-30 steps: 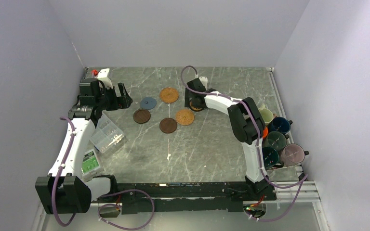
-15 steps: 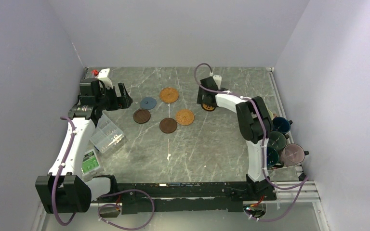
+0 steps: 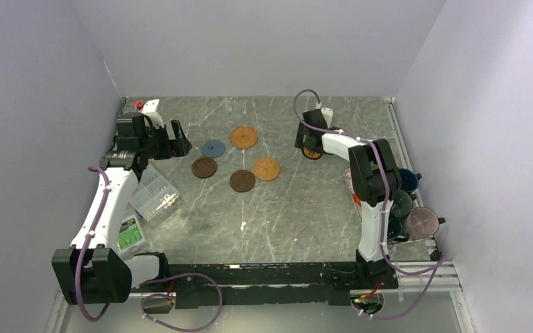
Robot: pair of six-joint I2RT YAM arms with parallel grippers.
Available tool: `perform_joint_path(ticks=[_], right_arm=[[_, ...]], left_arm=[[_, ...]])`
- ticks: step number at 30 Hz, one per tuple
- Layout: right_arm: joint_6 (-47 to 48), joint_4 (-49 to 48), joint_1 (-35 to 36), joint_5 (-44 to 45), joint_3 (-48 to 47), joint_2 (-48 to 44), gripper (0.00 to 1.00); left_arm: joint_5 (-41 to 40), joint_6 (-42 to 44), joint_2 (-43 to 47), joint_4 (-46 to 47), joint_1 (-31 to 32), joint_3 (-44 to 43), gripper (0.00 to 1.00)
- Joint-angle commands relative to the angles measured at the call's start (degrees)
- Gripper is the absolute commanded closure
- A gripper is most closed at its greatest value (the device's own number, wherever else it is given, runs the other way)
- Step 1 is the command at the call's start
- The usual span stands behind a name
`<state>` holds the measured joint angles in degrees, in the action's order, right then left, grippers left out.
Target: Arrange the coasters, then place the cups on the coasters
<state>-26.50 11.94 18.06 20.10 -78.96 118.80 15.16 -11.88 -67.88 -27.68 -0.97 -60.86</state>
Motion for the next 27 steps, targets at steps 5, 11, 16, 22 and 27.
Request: perform_joint_path(ticks=[5, 11, 16, 22, 27], right_arm=[[6.84, 4.25, 0.72, -5.19, -1.53, -7.73, 0.0], [8.25, 3.05, 7.27, -5.45, 1.56, -12.71, 0.0], [7.3, 1.18, 13.68, -10.86, 2.62, -12.69, 0.06], [5.73, -0.95, 18.23, -17.29, 1.33, -10.32, 0.19], [5.15, -1.65, 19.72, -19.5, 0.24, -7.12, 0.23]], left_arm=[[0.96, -0.69, 0.24, 1.05, 0.21, -0.57, 0.06], [1.15, -0.78, -0.14, 1.04, 0.33, -0.57, 0.06], [1.71, -1.02, -0.29, 1.22, 0.36, -0.51, 0.06], [1.64, -0.95, -0.41, 1.2, 0.39, -0.49, 0.06], [1.79, -1.03, -0.43, 1.23, 0.44, -0.47, 0.06]])
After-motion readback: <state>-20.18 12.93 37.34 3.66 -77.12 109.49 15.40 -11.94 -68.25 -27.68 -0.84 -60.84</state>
